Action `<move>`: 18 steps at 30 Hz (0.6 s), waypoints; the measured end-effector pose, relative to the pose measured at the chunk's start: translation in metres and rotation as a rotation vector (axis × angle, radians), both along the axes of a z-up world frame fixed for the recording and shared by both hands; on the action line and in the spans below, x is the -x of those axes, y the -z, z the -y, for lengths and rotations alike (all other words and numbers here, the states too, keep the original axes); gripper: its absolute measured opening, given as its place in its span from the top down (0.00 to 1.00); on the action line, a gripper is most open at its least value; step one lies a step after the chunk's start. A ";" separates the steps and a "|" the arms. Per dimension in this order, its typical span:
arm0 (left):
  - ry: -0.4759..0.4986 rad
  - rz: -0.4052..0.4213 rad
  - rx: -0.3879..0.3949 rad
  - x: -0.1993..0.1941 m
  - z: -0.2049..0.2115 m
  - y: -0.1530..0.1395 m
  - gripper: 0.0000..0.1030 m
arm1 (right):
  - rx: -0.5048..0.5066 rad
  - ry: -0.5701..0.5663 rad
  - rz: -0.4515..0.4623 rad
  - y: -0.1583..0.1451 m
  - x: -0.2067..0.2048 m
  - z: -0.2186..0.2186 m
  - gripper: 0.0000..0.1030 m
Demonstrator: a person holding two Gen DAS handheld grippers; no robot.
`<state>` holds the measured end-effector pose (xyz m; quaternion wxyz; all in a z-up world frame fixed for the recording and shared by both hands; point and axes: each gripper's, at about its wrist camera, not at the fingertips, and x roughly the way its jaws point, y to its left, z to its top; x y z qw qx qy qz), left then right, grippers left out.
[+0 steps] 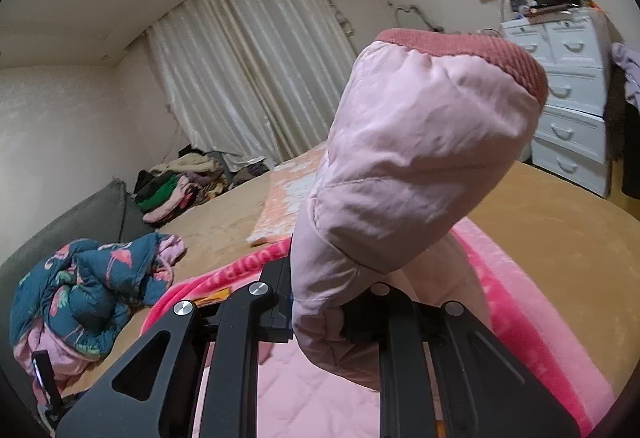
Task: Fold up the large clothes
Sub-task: 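Carry the held sleeve across the jacket body with the right tool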
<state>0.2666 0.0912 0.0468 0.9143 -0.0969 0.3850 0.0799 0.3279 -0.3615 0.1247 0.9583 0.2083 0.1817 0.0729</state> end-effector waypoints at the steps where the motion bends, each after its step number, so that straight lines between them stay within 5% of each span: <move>1: 0.004 0.005 0.006 0.000 -0.003 -0.001 0.09 | 0.009 -0.011 0.004 -0.003 -0.001 -0.009 0.85; 18: 0.018 0.072 0.138 -0.018 -0.040 -0.025 0.09 | 0.077 -0.149 0.012 -0.018 -0.016 -0.111 0.85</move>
